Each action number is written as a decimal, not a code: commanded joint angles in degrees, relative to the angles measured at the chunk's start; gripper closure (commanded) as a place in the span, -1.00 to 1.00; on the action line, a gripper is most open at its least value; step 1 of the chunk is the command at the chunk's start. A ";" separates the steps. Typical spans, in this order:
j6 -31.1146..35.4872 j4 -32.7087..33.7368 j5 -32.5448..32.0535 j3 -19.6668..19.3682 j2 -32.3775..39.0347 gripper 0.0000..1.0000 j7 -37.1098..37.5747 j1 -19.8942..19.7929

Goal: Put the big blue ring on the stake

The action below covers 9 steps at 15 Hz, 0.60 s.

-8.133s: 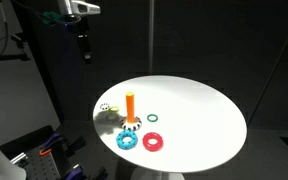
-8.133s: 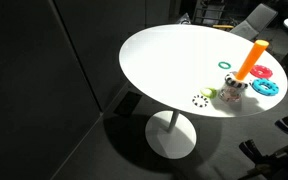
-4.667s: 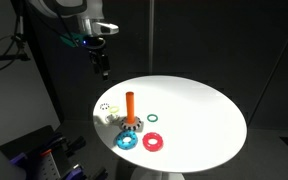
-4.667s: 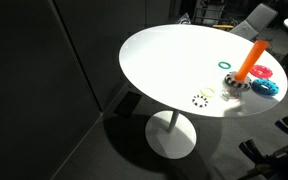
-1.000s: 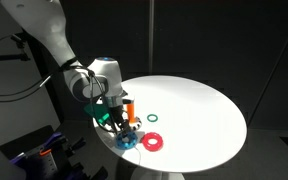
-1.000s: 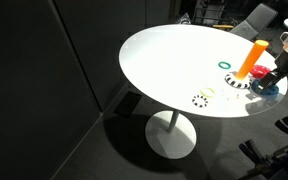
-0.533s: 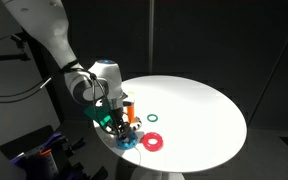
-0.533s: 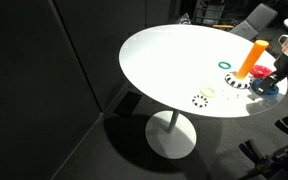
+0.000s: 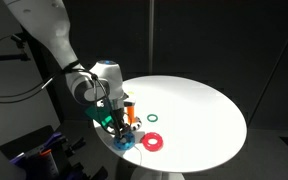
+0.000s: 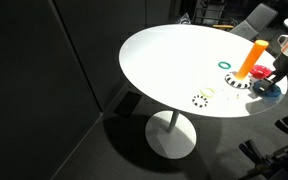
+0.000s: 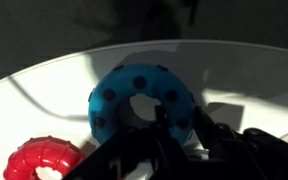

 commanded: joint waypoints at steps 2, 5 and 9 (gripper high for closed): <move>-0.25 1.57 -2.96 -2.89 -0.44 0.79 3.51 1.57; -0.94 2.29 -5.20 -4.95 -1.42 0.79 6.09 2.95; -3.11 3.43 -8.55 -7.24 -2.72 0.80 10.34 4.89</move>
